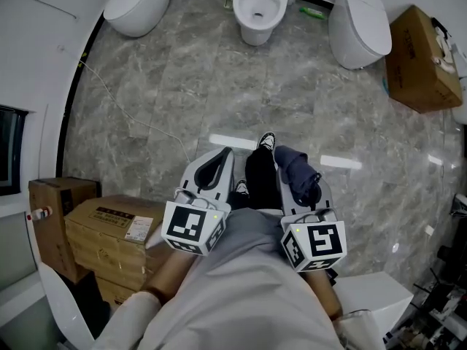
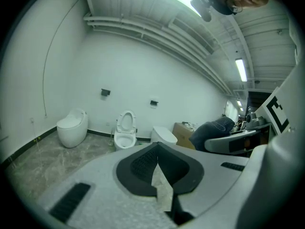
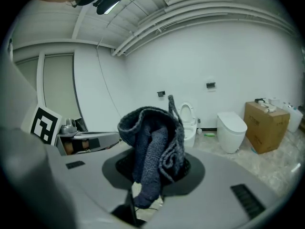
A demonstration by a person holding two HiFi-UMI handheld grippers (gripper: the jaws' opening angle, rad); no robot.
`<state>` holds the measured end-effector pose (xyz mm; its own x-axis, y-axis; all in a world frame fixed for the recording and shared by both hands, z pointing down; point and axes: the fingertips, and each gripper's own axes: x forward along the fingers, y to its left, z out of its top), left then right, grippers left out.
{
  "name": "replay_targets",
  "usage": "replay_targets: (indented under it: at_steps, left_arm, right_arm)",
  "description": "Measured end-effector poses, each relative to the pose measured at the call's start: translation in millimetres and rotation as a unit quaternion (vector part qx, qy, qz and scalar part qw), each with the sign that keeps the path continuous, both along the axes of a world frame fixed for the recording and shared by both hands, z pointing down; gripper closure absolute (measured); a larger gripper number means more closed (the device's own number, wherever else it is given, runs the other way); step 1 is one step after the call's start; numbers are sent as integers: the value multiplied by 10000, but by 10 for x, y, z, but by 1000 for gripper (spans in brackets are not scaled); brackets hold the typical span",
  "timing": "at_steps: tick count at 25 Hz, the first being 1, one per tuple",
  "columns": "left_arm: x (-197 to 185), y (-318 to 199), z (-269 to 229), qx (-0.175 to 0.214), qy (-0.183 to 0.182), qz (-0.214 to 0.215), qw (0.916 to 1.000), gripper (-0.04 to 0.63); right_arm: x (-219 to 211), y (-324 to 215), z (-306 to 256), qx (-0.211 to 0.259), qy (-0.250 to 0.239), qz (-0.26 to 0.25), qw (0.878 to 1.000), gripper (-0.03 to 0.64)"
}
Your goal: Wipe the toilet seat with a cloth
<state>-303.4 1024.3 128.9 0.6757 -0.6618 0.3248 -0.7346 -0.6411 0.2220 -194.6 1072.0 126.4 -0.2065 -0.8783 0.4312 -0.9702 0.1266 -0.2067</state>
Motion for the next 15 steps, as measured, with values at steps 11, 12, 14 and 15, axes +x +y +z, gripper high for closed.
replay_targets:
  at_steps: [11, 12, 14, 15]
  left_arm:
    - [304, -715, 45, -60, -291, 147, 9994, 586]
    - [326, -805, 44, -52, -315, 150, 9994, 586]
    - [378, -985, 53, -64, -352, 140, 9993, 586]
    - [415, -1079, 61, -79, -371, 132, 9992, 586]
  right_arm:
    - [193, -885, 142, -135, 18, -326, 9994, 518]
    - [215, -984, 151, -138, 2, -333, 9994, 518]
    - [285, -1177, 159, -138, -23, -326, 9994, 518]
    - [333, -1275, 160, -138, -40, -326, 9994, 518]
